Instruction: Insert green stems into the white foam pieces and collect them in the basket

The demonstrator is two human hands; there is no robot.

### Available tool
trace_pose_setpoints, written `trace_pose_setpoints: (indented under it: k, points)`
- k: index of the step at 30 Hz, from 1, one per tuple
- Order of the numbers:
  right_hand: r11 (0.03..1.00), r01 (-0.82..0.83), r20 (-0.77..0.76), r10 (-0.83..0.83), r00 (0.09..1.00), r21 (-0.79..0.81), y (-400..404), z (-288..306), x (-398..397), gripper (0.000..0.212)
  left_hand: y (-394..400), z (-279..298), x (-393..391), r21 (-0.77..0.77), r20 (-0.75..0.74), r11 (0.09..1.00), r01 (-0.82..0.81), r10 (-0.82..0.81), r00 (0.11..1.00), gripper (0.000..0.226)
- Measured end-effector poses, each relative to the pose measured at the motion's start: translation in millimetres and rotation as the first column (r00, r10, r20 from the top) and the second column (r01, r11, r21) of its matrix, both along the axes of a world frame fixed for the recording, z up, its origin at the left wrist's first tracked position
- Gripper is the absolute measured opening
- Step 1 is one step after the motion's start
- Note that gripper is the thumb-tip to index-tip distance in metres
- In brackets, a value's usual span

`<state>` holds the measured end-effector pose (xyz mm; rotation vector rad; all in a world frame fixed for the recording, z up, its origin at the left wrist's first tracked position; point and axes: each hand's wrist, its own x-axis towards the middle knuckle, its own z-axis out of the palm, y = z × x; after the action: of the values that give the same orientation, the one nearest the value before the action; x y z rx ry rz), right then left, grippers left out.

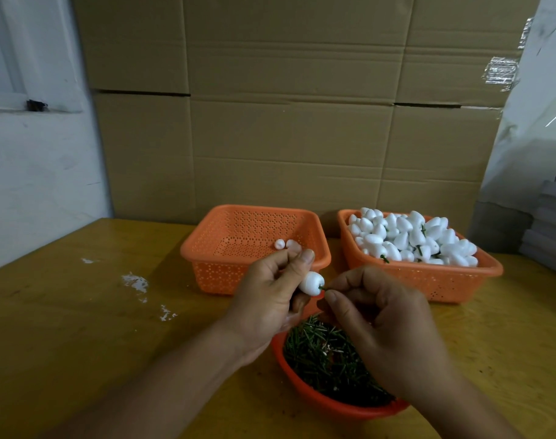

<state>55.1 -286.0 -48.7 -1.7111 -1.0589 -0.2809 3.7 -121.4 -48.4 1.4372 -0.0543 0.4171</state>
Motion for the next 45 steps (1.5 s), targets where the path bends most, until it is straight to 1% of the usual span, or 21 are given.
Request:
trace_pose_setpoints:
  k: [2,5,7,9,11,12,15,17,20,23,27,31,35,38,41,45]
  points:
    - [1.0,0.028,0.02,-0.028,0.999,0.002,1.3,-1.9,-0.4,0.009,-1.8,-0.5,-0.1,0.017,0.023,1.0,-0.016,0.015,1.0,0.032]
    - [0.998,0.068,0.038,-0.068,0.997,0.012,2.4,-3.4,-0.6,0.009,-3.2,-2.2,-0.1,0.046,0.052,0.999,-0.027,0.024,0.998,0.034]
    - [0.995,0.1,0.067,-0.102,0.993,0.024,1.8,-2.4,-0.4,0.007,-2.2,-2.8,0.1,0.035,0.068,0.999,-0.021,0.019,0.998,0.037]
    - [0.989,0.144,0.104,-0.147,0.984,0.036,0.2,0.0,-0.3,0.004,-0.3,-3.1,0.2,0.009,0.068,1.0,0.015,-0.016,0.998,0.043]
    - [0.984,0.169,0.074,-0.172,0.982,0.05,-1.0,2.4,0.6,0.004,2.0,-2.9,0.0,-0.03,0.066,0.996,0.086,-0.084,0.994,0.043]
    - [0.983,0.172,0.038,-0.174,0.984,0.058,-1.5,2.9,1.3,0.006,2.7,-2.6,-0.1,-0.048,0.071,0.991,0.122,-0.118,0.99,0.038]
    - [0.986,0.16,-0.054,-0.157,0.986,0.053,-1.5,2.1,3.5,0.004,2.5,-2.4,-0.4,-0.068,0.081,0.985,0.158,-0.153,0.985,0.023]
    - [0.989,0.138,-0.096,-0.133,0.986,0.051,-0.5,0.6,3.7,0.004,1.8,-3.3,0.1,-0.061,0.078,0.988,0.142,-0.137,0.988,0.02]
    - [0.991,0.114,-0.135,-0.103,0.985,0.071,2.0,-1.5,1.9,0.006,2.2,-3.8,0.6,-0.023,0.078,0.995,0.1,-0.097,0.992,0.021]
    - [0.989,0.109,-0.128,-0.097,0.987,0.097,4.2,-2.6,-0.1,0.009,1.3,-3.8,0.4,0.013,0.094,0.998,0.057,-0.058,0.994,0.021]
    - [0.988,0.097,-0.139,-0.08,0.987,0.121,5.1,-3.0,-1.1,0.01,-0.5,-3.7,-1.2,0.081,0.147,0.997,0.014,-0.026,0.989,0.023]
    - [0.989,0.064,-0.148,-0.043,0.988,0.137,4.1,-2.8,-1.4,0.011,-1.1,-1.5,-2.7,0.116,0.163,0.993,0.021,-0.04,0.986,0.024]
    - [0.99,0.05,-0.135,-0.033,0.99,0.129,5.1,-4.0,-0.1,0.012,-1.2,-0.9,-4.0,0.1,0.165,0.994,0.034,-0.051,0.985,0.029]
    - [0.987,0.029,-0.184,0.002,0.983,0.161,6.1,-5.3,0.9,0.009,-2.5,-0.7,-4.2,0.091,0.168,0.996,0.022,-0.037,0.985,0.026]
    - [0.982,-0.009,-0.23,0.053,0.972,0.189,6.6,-4.0,2.9,0.003,-5.5,-2.0,-3.2,0.078,0.155,0.997,0.01,-0.022,0.988,0.03]
    - [0.965,-0.059,-0.339,0.146,0.93,0.255,8.1,-3.0,6.1,0.011,-7.9,-3.7,-2.0,0.065,0.167,0.998,0.015,-0.026,0.986,0.032]
